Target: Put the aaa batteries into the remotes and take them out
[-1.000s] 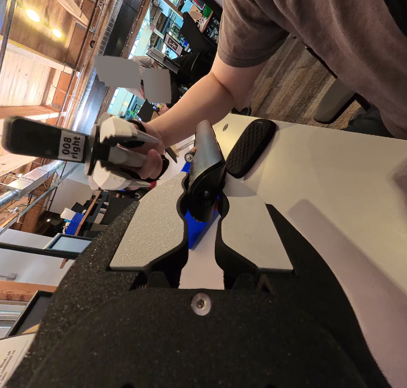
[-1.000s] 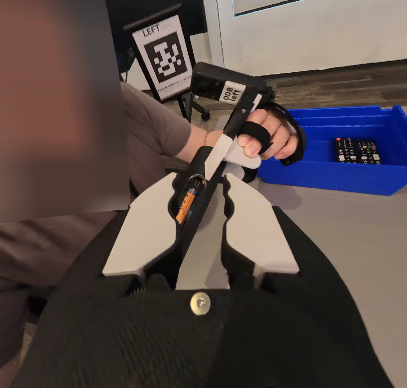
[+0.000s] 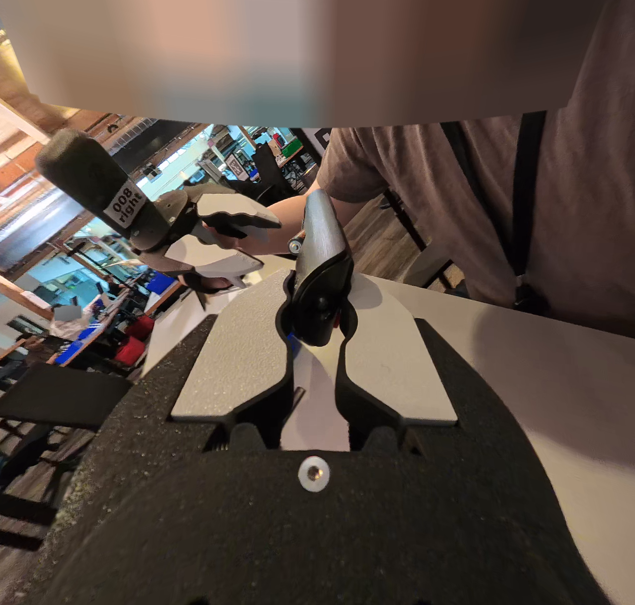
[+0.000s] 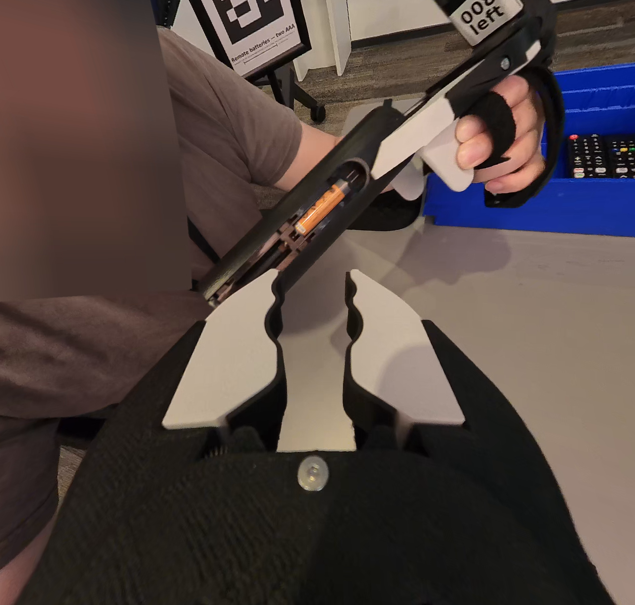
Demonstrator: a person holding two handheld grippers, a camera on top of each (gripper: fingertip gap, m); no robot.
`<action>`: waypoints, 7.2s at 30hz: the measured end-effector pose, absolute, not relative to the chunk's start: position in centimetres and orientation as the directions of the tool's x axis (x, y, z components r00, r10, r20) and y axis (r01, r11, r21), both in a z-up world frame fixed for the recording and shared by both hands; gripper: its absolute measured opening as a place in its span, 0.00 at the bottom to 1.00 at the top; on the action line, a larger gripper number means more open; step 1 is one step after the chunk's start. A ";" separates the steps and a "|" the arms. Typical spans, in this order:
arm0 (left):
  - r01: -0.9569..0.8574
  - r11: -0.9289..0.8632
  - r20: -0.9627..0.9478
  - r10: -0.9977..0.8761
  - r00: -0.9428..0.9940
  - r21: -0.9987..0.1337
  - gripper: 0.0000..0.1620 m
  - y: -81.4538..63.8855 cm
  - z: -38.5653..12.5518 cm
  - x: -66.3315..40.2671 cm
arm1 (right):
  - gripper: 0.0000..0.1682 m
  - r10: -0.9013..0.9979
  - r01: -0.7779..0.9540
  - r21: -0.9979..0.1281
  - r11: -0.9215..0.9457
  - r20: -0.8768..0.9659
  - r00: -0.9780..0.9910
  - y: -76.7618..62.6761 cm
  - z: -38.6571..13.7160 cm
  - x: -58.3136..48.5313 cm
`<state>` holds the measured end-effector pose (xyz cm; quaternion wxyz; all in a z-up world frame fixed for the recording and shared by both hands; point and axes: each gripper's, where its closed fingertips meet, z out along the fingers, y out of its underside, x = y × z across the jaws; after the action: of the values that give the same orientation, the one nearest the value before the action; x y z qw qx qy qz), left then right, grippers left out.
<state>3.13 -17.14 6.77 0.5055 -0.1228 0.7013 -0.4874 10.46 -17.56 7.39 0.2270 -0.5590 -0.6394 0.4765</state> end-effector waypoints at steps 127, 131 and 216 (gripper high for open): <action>0.420 0.395 -0.577 -0.551 -0.604 -0.817 0.14 -13.5 10.6 -0.2 | 0.62 0.808 0.085 -0.918 0.388 0.295 -0.510 -19.4 9.5 3.5; 0.409 0.403 -0.574 -0.551 -0.605 -0.818 0.14 -13.4 10.3 0.0 | 0.62 0.805 0.095 -0.913 0.396 0.296 -0.515 -19.3 9.3 3.7; 0.352 0.503 -0.605 -0.540 -0.585 -0.789 0.14 -14.9 7.7 -3.2 | 0.17 0.814 0.776 -0.250 -0.580 -0.231 0.533 -7.7 -14.0 18.8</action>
<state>-3.18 -14.85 7.70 0.4511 -0.0635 0.7404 -0.4942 18.81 -7.66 -14.00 0.0583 -0.8737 -0.4548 0.1628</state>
